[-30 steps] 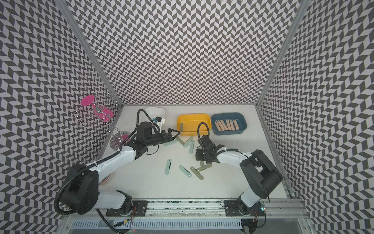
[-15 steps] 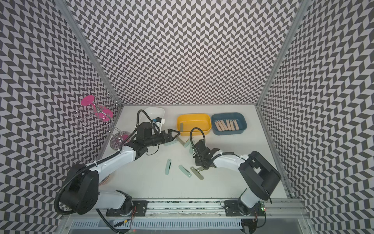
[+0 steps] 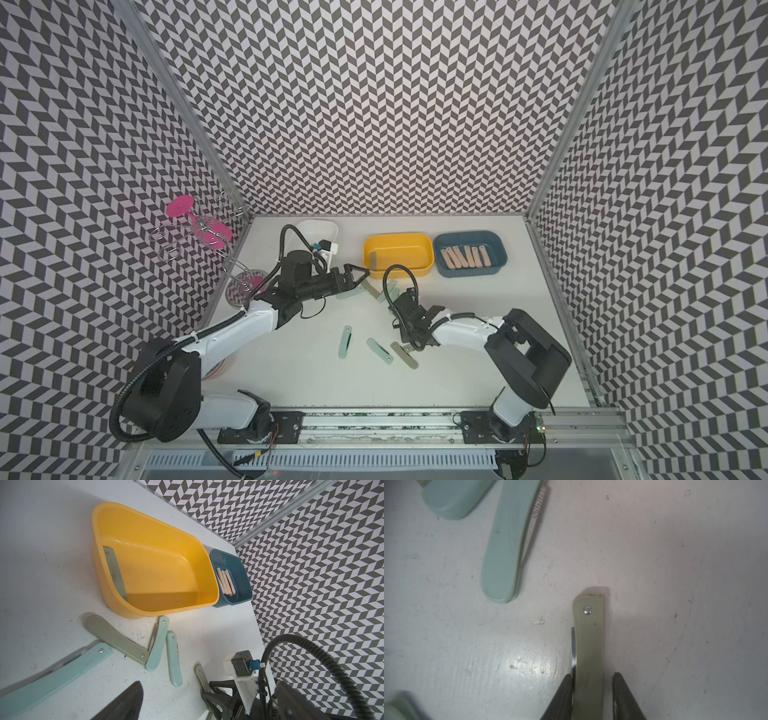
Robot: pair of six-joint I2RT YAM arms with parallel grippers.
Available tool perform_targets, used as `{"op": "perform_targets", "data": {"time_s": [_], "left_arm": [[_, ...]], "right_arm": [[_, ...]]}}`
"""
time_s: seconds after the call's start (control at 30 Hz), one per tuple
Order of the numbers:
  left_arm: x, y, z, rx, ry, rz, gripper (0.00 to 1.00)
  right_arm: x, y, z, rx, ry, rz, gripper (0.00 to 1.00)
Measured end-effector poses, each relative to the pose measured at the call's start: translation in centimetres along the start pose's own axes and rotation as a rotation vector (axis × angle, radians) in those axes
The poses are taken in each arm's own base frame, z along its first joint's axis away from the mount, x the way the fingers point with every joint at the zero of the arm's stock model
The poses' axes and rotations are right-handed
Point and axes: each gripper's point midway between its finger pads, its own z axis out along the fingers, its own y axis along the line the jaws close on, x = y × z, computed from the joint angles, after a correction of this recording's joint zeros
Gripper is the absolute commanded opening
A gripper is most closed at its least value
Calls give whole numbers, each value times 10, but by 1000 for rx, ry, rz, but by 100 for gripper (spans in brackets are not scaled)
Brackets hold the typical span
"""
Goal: Place the fruit knives into the storage box by color
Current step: Pick up the fruit knife from the center of the board.
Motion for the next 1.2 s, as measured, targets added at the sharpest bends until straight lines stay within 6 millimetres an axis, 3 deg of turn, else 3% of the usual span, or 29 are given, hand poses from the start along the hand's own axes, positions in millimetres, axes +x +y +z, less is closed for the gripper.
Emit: {"op": "perform_targets", "data": {"time_s": [0.5, 0.67, 1.03, 1.2], "left_arm": [[0, 0, 3, 2, -1, 0, 100], [-1, 4, 10, -7, 8, -7, 100], [-26, -6, 15, 10, -31, 11, 100], [-42, -4, 17, 7, -55, 10, 100]], "right_arm": [[-13, 7, 2, 13, -15, -7, 18], [-26, 14, -5, -7, -43, 3, 18], [-74, 16, -55, -115, -176, 82, 17], [-114, 20, -88, -180, -262, 118, 17]]}}
